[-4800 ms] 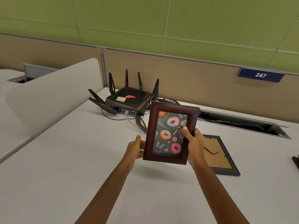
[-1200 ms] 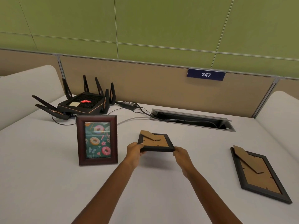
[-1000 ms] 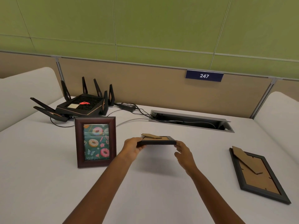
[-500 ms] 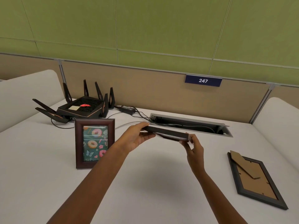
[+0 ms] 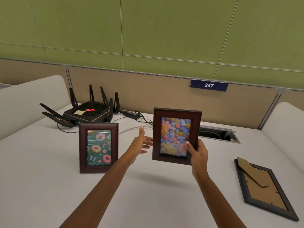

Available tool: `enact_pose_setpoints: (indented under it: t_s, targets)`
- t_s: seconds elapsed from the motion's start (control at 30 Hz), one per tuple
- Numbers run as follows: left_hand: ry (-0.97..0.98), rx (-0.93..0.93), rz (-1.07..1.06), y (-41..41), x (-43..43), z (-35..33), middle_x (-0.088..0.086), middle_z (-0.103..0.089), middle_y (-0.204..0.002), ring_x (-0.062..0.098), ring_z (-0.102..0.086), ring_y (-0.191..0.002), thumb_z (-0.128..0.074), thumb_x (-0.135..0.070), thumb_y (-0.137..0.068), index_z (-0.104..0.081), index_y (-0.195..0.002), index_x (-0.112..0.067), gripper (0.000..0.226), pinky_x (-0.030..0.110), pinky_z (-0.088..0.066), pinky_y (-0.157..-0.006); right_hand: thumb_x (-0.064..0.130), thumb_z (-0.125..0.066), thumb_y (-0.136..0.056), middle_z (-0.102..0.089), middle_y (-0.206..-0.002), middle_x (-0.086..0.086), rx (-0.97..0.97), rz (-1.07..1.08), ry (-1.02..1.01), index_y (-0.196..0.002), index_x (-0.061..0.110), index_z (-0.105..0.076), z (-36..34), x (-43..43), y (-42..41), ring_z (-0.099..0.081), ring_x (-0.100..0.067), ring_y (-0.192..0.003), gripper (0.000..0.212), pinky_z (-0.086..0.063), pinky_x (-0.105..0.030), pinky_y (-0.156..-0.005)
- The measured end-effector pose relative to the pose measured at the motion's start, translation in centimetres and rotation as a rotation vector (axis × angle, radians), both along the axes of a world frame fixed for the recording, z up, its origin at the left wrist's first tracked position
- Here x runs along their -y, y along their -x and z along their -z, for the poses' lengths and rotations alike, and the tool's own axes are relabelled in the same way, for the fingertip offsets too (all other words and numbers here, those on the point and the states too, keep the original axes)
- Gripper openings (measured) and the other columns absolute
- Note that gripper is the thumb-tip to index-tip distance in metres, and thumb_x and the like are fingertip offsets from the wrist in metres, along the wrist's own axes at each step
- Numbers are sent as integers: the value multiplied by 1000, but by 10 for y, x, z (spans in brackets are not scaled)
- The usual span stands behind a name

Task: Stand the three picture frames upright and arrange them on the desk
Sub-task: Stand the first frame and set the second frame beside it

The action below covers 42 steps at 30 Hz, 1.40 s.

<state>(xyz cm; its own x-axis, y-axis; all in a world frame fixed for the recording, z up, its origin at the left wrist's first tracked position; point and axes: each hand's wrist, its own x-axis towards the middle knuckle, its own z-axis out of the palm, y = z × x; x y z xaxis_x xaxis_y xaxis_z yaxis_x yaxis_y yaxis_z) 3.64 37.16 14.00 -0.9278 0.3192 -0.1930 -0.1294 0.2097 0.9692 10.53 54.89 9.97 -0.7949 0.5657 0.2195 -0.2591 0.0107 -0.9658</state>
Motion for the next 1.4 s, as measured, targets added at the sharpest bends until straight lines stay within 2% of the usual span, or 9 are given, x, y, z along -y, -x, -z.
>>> enact_pose_setpoints:
  t_s: [0.17,0.33,0.5,0.57,0.7,0.9,1.03,1.3,1.4]
  targets:
    - [-9,49,14,0,0,12,18,-60,-122,23,-55,-101,-4,-52,-93,-58,-99,-14,66,39,-42,-97,15,-48,-92,-59,-111,-2,71,-52,64,-113,16,-49,2,9,2,-60,-23,-98,22,-52,-34,-77]
    - [50,43,-52,4,0,27,20,-61,-122,32,-59,-107,-7,-51,-94,-57,-117,-7,71,37,-47,-90,15,-49,-91,-60,-107,-2,105,-89,58,-108,19,-50,11,17,4,-62,-22,-93,18,-54,-30,-73]
    - [98,50,-135,11,7,41,15,-61,-89,18,-56,-67,-9,-50,-95,-57,-112,1,72,25,-48,-61,15,-50,-90,-61,-106,-1,120,-85,44,-107,19,-50,21,20,8,-62,-17,-88,18,-53,-22,-67]
    - [107,56,-135,13,10,46,21,-61,-98,21,-58,-70,-9,-51,-94,-58,-104,-2,70,29,-51,-69,15,-49,-90,-60,-107,-1,129,-84,37,-107,20,-50,24,21,10,-62,-19,-90,17,-53,-24,-68]
    - [132,64,-147,15,11,53,23,-63,-115,37,-61,-103,-8,-51,-94,-57,-113,1,74,39,-48,-91,15,-49,-91,-60,-107,-1,144,-91,41,-106,20,-50,29,21,12,-62,-20,-91,17,-53,-25,-69]
    - [-71,141,-108,12,6,58,17,-56,-131,34,-52,-121,-6,-52,-94,-53,-121,-13,67,45,-39,-104,16,-50,-91,-62,-109,-3,199,-127,94,-109,18,-51,40,22,15,-62,-25,-95,18,-54,-35,-76]
    - [-170,192,-71,13,4,67,13,-52,-138,33,-49,-126,-1,-54,-92,-46,-132,-19,69,48,-34,-109,17,-50,-90,-62,-110,-4,229,-149,128,-111,16,-52,50,27,18,-63,-24,-95,21,-55,-32,-72]
    - [-374,240,-86,23,10,89,8,-60,-117,24,-61,-100,1,-59,-88,-51,-118,-24,69,31,-55,-73,16,-51,-90,-62,-111,-5,264,-170,185,-113,13,-52,71,34,29,-63,-25,-97,23,-55,-29,-71]
    - [-422,259,-98,30,9,95,8,-60,-116,28,-60,-102,0,-61,-88,-48,-128,-19,76,38,-53,-77,15,-51,-90,-62,-114,-7,278,-168,186,-119,9,-50,75,35,36,-62,-27,-101,30,-54,-38,-80]
